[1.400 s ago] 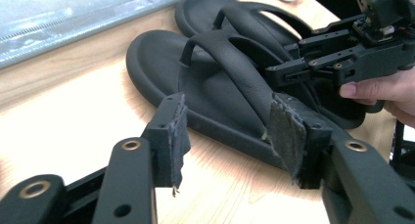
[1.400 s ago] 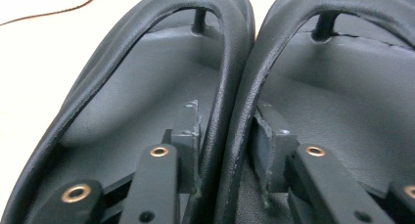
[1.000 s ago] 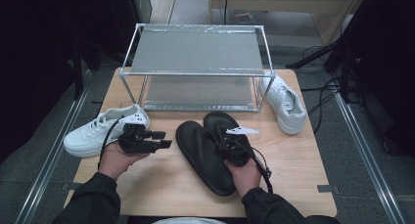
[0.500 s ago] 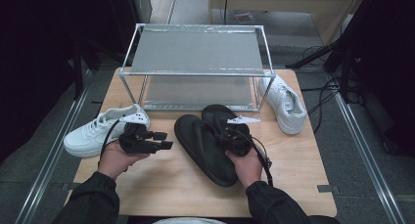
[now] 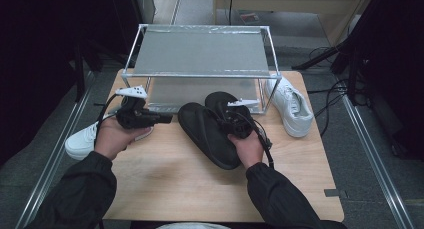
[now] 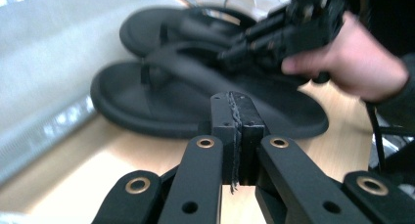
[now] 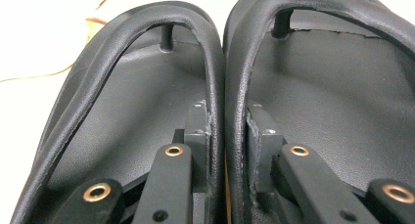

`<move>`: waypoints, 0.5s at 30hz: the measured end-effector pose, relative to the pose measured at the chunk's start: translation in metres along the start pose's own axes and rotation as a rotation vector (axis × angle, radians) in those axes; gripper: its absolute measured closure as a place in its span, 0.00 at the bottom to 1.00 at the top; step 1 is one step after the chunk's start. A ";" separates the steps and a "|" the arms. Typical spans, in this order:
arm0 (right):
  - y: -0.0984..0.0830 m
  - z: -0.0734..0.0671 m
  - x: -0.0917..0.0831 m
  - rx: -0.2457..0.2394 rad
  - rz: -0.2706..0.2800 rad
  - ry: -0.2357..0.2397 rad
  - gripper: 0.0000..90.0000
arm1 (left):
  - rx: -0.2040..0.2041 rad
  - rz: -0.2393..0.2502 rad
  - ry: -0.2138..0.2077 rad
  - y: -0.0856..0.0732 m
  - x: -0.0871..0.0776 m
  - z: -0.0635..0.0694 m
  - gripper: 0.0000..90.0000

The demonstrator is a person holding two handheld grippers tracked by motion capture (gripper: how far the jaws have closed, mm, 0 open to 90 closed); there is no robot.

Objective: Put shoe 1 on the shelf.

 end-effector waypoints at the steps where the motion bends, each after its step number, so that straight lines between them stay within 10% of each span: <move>1: 0.001 0.001 0.002 -0.005 0.003 -0.005 0.85 | 0.000 0.000 0.000 0.000 0.000 0.000 1.00; 15: 0.016 0.010 0.039 0.046 -0.014 -0.046 0.84 | 0.054 0.022 0.039 0.090 0.002 -0.025 1.00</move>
Point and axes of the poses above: each handheld gripper's, and its own axes: x roughly forward along the jaws, y roughly out of its top, z roughly to its right, the point moved 1 cm from there along x, roughly forward along the jaws, and after that the axes turned 12 degrees about -x, right-handed, at the moved point
